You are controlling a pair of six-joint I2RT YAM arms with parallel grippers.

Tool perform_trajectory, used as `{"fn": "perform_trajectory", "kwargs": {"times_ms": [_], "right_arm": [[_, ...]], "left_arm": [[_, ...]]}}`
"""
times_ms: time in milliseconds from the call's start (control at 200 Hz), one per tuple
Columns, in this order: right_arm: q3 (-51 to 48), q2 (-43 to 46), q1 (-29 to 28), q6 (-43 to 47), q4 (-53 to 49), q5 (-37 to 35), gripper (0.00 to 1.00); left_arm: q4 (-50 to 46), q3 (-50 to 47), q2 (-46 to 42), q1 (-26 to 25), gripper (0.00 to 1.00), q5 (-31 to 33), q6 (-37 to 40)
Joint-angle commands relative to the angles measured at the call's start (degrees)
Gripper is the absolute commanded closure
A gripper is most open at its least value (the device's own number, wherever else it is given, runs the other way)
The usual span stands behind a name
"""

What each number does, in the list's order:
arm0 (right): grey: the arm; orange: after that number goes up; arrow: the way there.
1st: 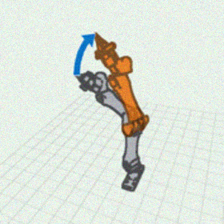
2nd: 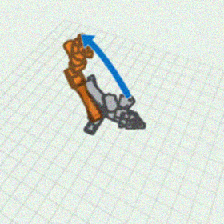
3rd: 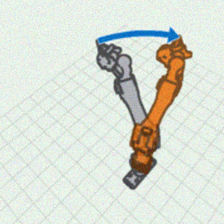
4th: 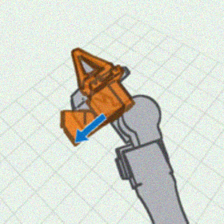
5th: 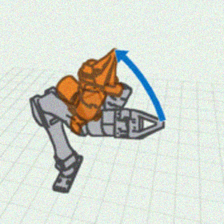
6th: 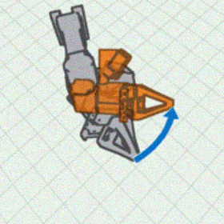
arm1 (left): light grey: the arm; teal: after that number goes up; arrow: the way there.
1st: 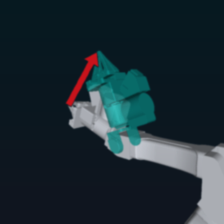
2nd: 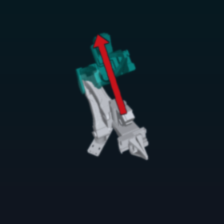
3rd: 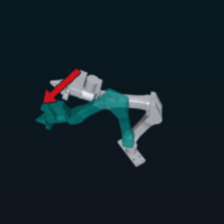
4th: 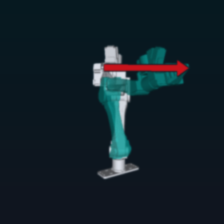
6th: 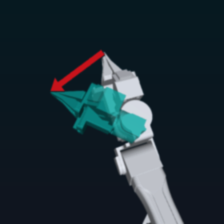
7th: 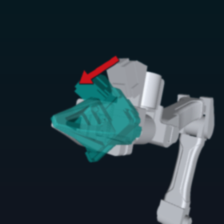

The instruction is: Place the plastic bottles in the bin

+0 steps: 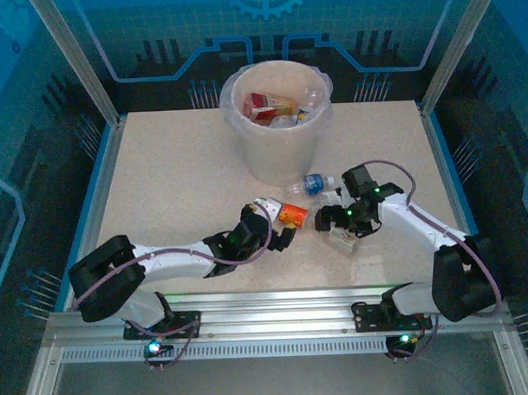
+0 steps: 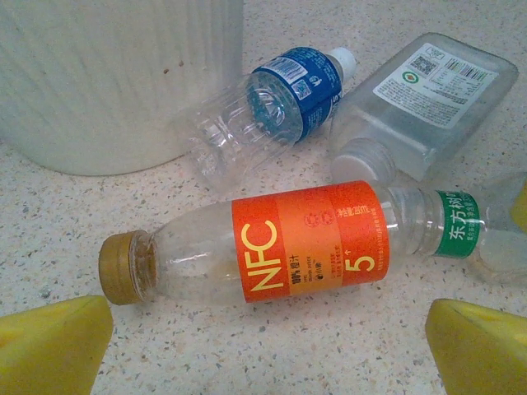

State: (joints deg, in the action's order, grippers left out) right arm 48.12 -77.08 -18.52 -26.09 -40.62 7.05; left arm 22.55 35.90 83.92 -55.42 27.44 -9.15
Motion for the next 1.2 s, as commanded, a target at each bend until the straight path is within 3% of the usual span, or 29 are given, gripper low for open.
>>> {"fn": "perform_trajectory", "kwargs": {"times_ms": [0, 430, 850, 1011, 1196], "right_arm": [[-1.0, 0.5, -1.0, -0.8, -3.6, -2.2, 0.0], [-0.2, -5.1, -3.5, 1.1, -4.9, -5.9, 0.01], [4.1, -14.2, -8.5, 1.5, -4.0, -11.7, 0.09], [5.6, -15.2, -10.3, 1.9, -4.8, -12.7, 0.21], [6.7, -13.7, -11.5, 2.0, -6.7, -13.2, 0.41]], "left_arm": [[1.2, 1.6, 0.7, -0.5, 0.01, 1.5, -1.2], [1.3, 1.7, 0.9, -0.5, 0.01, 2.3, -1.3], [1.1, 1.4, 0.2, -0.5, 0.01, 3.6, -1.7], [0.7, 1.3, -0.1, -0.5, 0.01, 4.4, -1.7], [0.6, 1.3, -0.3, -0.5, 0.01, 5.1, -1.7]]}}
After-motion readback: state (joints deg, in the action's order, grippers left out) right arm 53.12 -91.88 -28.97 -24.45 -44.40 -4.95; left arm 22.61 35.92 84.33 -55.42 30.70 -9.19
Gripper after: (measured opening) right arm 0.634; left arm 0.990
